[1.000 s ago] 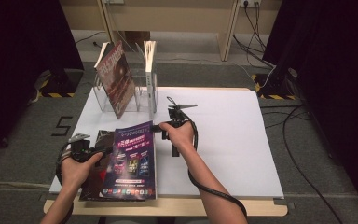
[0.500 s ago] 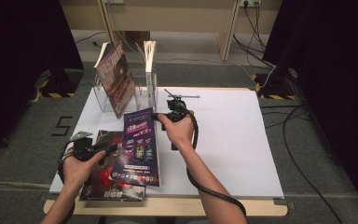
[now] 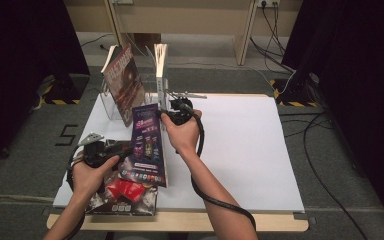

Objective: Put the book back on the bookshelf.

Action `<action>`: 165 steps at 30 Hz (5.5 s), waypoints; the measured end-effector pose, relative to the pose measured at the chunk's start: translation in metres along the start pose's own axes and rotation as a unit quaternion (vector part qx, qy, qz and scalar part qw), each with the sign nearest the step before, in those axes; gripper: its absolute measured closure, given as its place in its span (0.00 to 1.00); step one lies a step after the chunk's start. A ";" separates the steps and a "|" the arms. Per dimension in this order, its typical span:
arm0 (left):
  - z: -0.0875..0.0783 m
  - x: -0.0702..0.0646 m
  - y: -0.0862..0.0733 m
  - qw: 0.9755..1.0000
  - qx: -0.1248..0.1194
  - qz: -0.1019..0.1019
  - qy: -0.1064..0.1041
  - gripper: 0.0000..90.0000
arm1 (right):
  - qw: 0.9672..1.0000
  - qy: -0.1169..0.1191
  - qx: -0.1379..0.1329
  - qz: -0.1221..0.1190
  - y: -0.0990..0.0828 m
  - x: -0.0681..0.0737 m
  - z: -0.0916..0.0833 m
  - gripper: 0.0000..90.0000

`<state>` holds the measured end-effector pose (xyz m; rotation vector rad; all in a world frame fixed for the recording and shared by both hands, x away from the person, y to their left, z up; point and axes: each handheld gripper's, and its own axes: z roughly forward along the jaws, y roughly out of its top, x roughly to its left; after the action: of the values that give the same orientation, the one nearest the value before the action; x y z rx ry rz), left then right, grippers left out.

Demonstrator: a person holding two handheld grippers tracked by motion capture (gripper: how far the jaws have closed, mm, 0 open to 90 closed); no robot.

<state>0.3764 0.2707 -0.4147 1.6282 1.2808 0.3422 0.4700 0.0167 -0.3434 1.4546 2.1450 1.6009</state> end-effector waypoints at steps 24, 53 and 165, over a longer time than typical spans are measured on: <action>0.022 -0.041 0.047 0.999 -0.015 0.036 -0.034 0.47 | 0.998 -0.018 -0.046 -0.026 0.017 0.021 0.010 0.93; 0.042 -0.054 0.065 0.999 -0.011 0.048 0.005 0.44 | 0.997 -0.034 -0.056 -0.033 0.023 0.028 0.018 0.93; 0.014 0.026 0.113 0.982 -0.173 0.048 0.066 0.92 | 0.985 -0.169 -0.037 -0.019 -0.139 -0.177 -0.144 0.69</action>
<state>0.4617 0.2917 -0.3371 1.3891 1.1655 0.7020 0.3977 -0.2103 -0.4654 1.5242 1.8916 1.2941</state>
